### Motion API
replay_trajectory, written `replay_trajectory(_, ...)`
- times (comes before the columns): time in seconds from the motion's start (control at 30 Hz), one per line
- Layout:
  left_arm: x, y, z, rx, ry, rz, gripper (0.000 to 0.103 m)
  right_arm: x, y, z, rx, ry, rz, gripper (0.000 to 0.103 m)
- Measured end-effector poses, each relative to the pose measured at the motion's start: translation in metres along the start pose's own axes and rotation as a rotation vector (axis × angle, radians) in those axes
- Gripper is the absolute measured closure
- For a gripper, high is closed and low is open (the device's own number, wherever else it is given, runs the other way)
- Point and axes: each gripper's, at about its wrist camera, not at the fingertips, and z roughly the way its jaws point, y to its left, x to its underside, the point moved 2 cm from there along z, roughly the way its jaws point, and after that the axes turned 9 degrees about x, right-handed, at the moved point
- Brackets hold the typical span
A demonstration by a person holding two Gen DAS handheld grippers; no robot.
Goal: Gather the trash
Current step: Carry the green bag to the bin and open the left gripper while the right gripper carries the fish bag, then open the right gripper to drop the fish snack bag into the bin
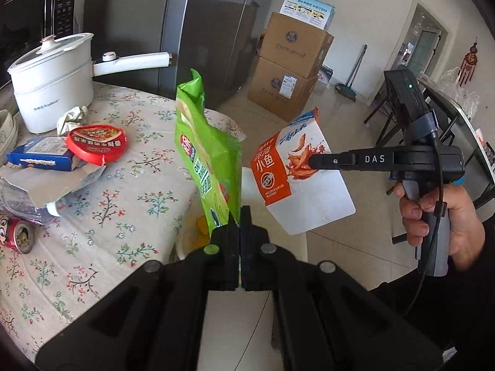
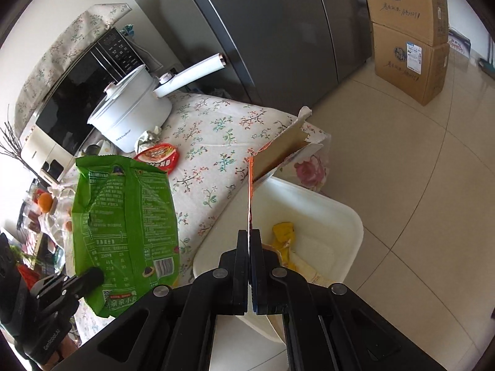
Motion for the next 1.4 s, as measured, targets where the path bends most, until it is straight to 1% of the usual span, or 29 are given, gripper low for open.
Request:
replay_trajectory(0.1, 0.002, -0.006, 0.027, 0.012, 0.017, 0.008, 0.103, 0.002, -0.012, 0.003, 0.018, 0.011, 0.012, 0.101)
replay_trajectory(0.23, 0.007, -0.006, 0.058, 0.012, 0.059, 0.005, 0.103, 0.002, -0.022, 0.005, 0.047, 0.019, 0.018, 0.101)
replay_trajectory(0.37, 0.014, -0.003, 0.077, 0.008, 0.090, 0.006, 0.102, 0.002, -0.027, 0.010, 0.070, 0.033, 0.016, 0.101)
replay_trajectory(0.4, 0.015, -0.002, 0.081, 0.001, 0.103, 0.005, 0.100, 0.002, -0.028, 0.010, 0.075, 0.037, 0.013, 0.101)
replay_trajectory(0.43, 0.016, 0.000, 0.083, -0.015, 0.117, -0.003, 0.096, 0.002, -0.029, 0.011, 0.079, 0.040, 0.010, 0.101)
replay_trajectory(0.47, 0.018, 0.004, 0.085, -0.023, 0.127, -0.013, 0.082, 0.003, -0.030, 0.012, 0.081, 0.042, 0.009, 0.101)
replay_trajectory(0.5, 0.018, 0.006, 0.085, -0.032, 0.128, -0.020, 0.064, 0.003, -0.029, 0.013, 0.083, 0.044, 0.007, 0.101)
replay_trajectory(0.57, 0.018, 0.008, 0.080, -0.055, 0.112, -0.022, 0.050, 0.003, -0.029, 0.013, 0.084, 0.045, 0.004, 0.101)
replay_trajectory(0.63, 0.017, 0.009, 0.073, -0.074, 0.104, -0.018, 0.047, 0.003, -0.025, 0.012, 0.084, 0.045, -0.003, 0.101)
replay_trajectory(0.7, 0.016, 0.012, 0.065, -0.105, 0.097, -0.018, 0.037, 0.002, -0.022, 0.013, 0.082, 0.047, -0.007, 0.101)
replay_trajectory(0.9, 0.017, 0.028, 0.040, -0.220, 0.084, -0.019, 0.022, 0.001, -0.010, 0.021, 0.077, 0.067, -0.025, 0.101)
replay_trajectory(1.1, 0.014, 0.047, 0.016, -0.313, 0.069, -0.037, 0.017, 0.001, 0.003, 0.028, 0.093, 0.089, -0.046, 0.100)
replay_trajectory(1.17, 0.014, 0.053, 0.007, -0.332, 0.061, -0.050, 0.016, 0.000, 0.006, 0.029, 0.109, 0.095, -0.039, 0.091)
replay_trajectory(1.23, 0.013, 0.059, -0.001, -0.342, 0.050, -0.065, 0.015, -0.001, 0.009, 0.029, 0.100, 0.090, -0.036, 0.067)
replay_trajectory(1.27, 0.013, 0.062, -0.005, -0.346, 0.044, -0.072, 0.014, -0.001, 0.010, 0.027, 0.094, 0.083, -0.034, 0.062)
replay_trajectory(1.3, 0.012, 0.065, -0.009, -0.350, 0.038, -0.079, 0.013, -0.002, 0.012, 0.026, 0.089, 0.076, -0.034, 0.054)
replay_trajectory(1.4, 0.011, 0.073, -0.018, -0.364, 0.022, -0.100, 0.012, -0.003, 0.019, 0.023, 0.079, 0.066, -0.044, 0.052)
